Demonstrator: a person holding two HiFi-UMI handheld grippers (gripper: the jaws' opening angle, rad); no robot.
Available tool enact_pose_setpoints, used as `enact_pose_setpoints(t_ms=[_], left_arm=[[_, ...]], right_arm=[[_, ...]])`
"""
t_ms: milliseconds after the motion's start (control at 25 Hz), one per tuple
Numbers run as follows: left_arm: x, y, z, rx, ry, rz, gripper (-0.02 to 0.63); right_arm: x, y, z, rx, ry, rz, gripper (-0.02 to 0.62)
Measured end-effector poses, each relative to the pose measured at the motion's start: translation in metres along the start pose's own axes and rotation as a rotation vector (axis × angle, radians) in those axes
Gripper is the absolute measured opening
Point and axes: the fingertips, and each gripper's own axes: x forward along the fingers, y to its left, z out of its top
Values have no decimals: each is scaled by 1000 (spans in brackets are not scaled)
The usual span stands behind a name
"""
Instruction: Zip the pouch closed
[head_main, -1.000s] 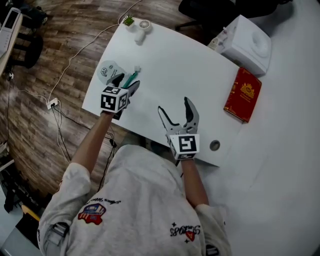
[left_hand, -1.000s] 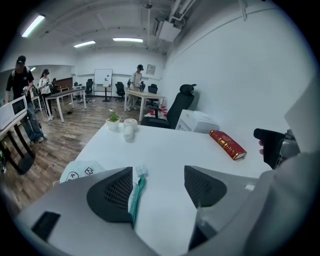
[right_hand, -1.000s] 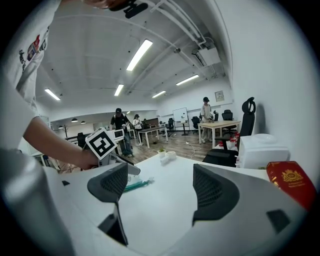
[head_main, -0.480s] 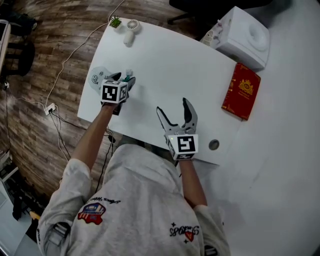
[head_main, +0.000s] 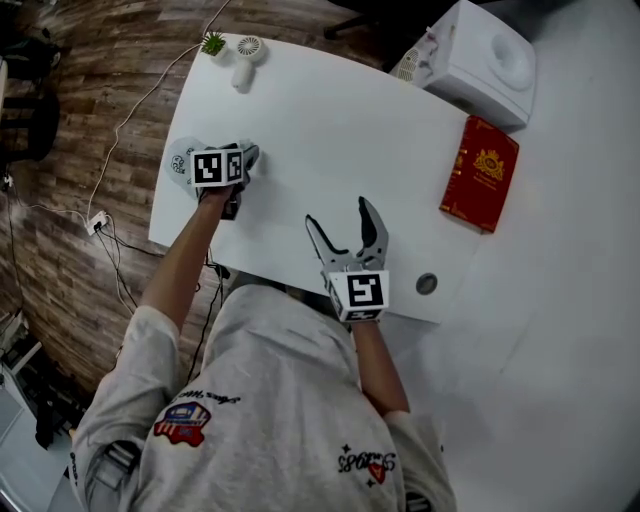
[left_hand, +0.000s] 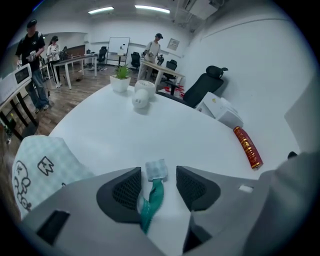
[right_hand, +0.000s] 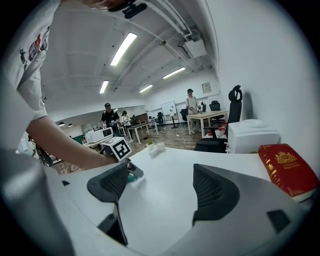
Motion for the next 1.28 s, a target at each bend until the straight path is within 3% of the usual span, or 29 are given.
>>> enact_pose_setpoints(t_ms=[80, 560, 800, 960, 1280], left_arm=[[1, 5, 1, -7, 7, 14, 176], [-4, 20, 2, -132, -35, -65, 66], [-18, 20, 7, -232, -130, -153, 50], [-34, 15, 13, -290, -211, -259, 41], [-72, 1, 16, -228, -309, -353, 32]], right_arm=[[-1, -3, -1, 5, 1, -6, 400], [-4, 2, -8, 26, 17, -5, 400], [-6, 7, -5, 28, 21, 2, 399], [-6, 13, -3, 23, 6, 21, 397], [-13, 25, -2, 1, -14, 57, 394]])
